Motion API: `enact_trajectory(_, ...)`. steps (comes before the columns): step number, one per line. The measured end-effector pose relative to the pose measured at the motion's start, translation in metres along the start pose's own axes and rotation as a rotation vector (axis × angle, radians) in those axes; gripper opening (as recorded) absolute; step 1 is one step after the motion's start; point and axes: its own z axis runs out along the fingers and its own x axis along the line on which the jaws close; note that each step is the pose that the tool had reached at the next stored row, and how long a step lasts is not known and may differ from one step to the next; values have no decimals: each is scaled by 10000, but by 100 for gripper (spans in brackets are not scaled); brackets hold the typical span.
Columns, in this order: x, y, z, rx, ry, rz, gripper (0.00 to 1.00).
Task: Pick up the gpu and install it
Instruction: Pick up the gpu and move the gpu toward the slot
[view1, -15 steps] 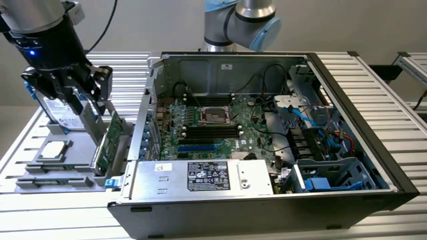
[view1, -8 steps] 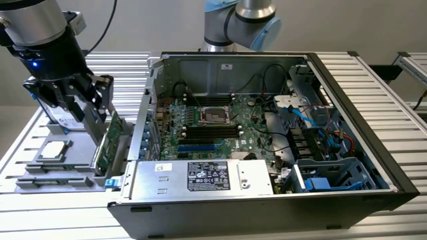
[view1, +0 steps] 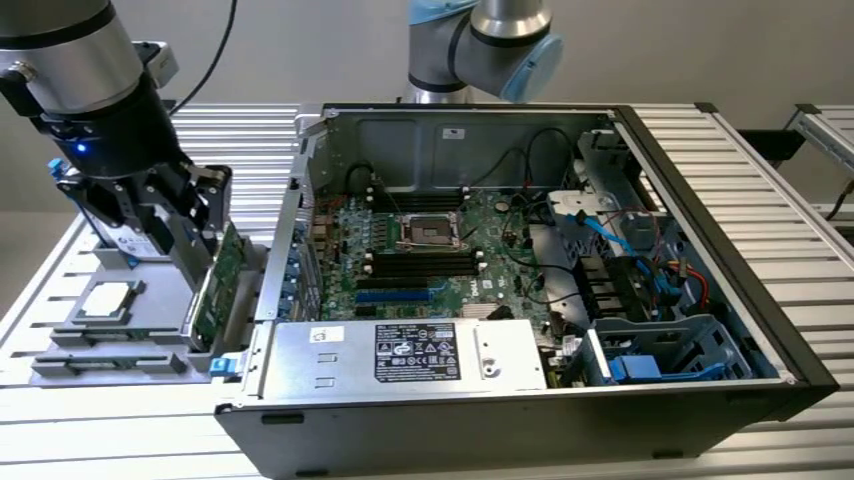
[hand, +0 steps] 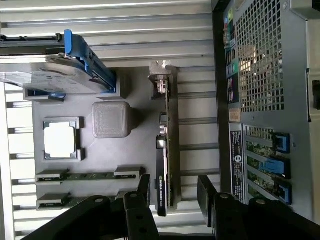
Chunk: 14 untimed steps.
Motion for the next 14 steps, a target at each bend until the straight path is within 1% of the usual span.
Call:
enact_trajectory(10, 18, -10, 180, -1, 8, -144, 51)
enact_trajectory(14, 38, -11, 254, -5, 13, -286, 51)
